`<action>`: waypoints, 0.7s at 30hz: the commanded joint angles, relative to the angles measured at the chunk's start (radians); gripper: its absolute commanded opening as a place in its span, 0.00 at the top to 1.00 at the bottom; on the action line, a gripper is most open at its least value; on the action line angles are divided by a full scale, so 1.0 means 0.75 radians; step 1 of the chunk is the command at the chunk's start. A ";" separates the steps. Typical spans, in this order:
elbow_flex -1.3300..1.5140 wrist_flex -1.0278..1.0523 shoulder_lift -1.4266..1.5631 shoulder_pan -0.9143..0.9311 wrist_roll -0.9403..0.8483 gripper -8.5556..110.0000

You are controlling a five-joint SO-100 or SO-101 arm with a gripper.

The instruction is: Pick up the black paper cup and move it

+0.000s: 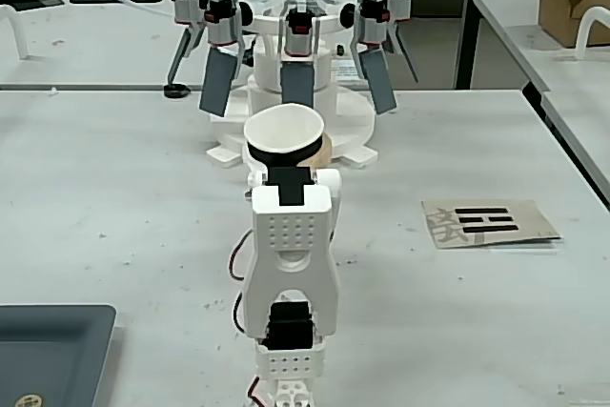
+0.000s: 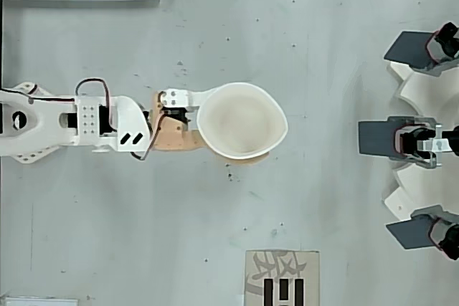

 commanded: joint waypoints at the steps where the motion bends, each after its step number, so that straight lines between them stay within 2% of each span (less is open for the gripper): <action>1: -0.166 0.067 -0.002 0.027 0.016 0.89; 9: -0.446 0.270 -0.110 0.076 0.047 0.90; 21: -0.628 0.382 -0.211 0.074 0.104 0.88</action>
